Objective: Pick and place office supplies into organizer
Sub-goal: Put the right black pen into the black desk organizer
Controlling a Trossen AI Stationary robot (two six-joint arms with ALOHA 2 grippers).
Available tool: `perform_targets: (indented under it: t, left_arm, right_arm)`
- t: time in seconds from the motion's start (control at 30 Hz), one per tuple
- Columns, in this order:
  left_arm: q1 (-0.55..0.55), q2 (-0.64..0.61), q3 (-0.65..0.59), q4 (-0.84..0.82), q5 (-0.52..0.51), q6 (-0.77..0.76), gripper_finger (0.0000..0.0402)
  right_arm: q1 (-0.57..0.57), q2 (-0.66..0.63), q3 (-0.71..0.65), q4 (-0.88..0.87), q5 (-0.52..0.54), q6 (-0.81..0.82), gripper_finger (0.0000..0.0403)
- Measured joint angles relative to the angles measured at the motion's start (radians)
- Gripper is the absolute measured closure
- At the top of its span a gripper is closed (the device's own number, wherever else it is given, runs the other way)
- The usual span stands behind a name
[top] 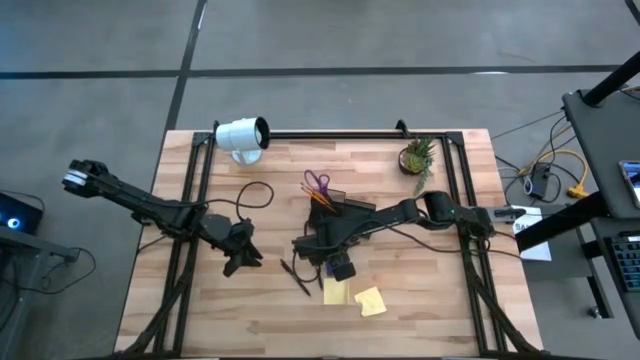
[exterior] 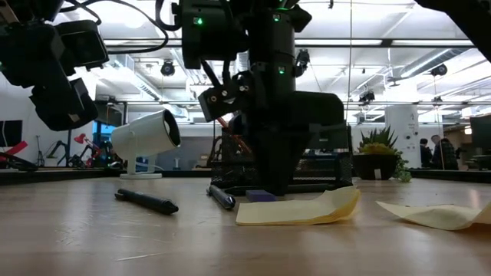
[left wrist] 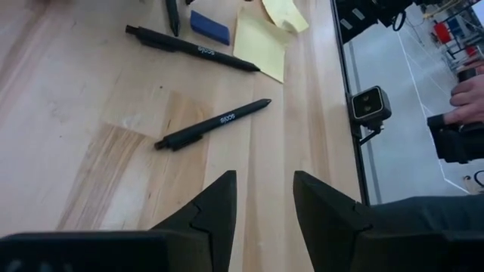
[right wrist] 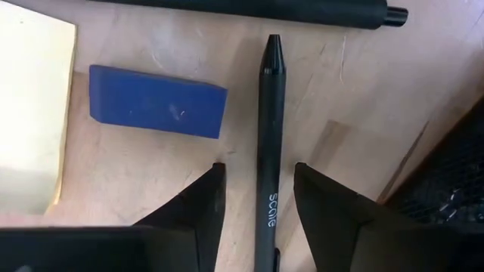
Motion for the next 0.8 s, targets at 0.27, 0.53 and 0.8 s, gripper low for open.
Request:
perform_targets:
  t: [0.27,0.53,0.8]
  left_arm:
    - [0.000,0.001,0.000,0.002,0.000,0.000,0.0285]
    - [0.000,-0.001,0.000,0.007,0.000,0.000,0.0285]
    - [0.000,-0.002,0.000,0.031,0.001,0.001,0.0285]
  right_arm:
    - [0.001,0.001,-0.004,0.008,-0.004,-0.045,0.0319]
    - [-0.001,0.003,-0.011,0.026,0.004,-0.061,0.0371]
    - [0.003,0.014,0.056,-0.047,0.019,-0.041,0.0376]
